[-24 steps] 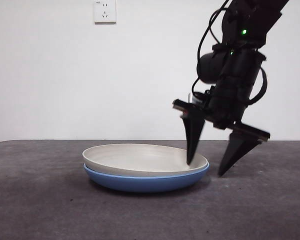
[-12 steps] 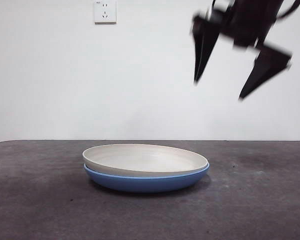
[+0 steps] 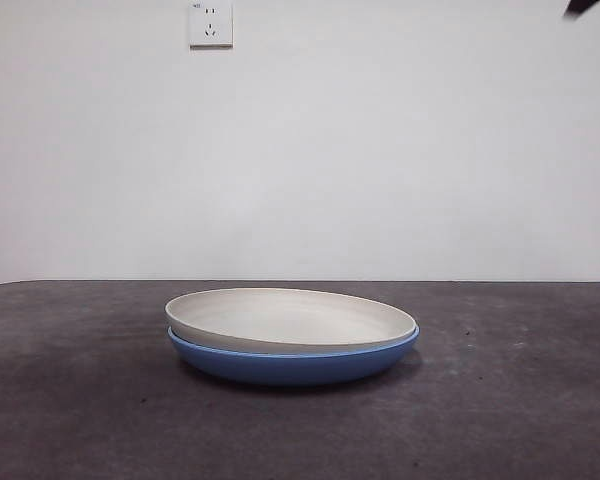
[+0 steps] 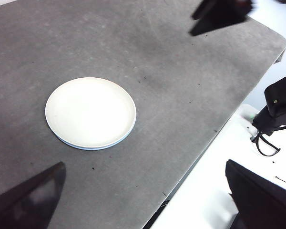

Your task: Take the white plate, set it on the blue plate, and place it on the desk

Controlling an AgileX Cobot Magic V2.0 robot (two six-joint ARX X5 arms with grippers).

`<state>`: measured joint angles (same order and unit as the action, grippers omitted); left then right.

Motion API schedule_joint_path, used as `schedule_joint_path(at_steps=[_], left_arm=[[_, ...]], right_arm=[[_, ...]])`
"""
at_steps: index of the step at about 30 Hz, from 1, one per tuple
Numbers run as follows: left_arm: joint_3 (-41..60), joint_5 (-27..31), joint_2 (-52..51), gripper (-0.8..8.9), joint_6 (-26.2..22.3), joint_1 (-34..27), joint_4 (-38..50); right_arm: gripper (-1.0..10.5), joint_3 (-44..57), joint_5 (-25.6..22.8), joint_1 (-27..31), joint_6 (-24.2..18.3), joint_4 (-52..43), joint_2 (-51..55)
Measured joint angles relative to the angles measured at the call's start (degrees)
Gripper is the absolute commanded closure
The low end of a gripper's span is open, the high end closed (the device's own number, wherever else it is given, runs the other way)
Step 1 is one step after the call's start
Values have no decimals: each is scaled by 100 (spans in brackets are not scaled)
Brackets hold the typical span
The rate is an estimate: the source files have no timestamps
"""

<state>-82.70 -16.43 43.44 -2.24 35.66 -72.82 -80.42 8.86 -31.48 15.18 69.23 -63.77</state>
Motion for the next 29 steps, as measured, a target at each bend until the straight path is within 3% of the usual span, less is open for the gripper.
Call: schedule_joint_path(at_steps=[5, 10, 19, 29], left_arm=[[0, 0, 0, 277, 44, 0, -7], [0, 0, 0, 277, 243, 0, -31], [0, 0, 0, 277, 382, 0, -31], [0, 0, 0, 282, 385, 0, -31]], right_arm=[[445, 0, -332, -411, 7, 713, 721], [375, 0, -728, -605, 76, 761, 1338], [366, -2, -756, -608, 332, 763, 2616], [366, -2, -756, -608, 472, 763, 2994]])
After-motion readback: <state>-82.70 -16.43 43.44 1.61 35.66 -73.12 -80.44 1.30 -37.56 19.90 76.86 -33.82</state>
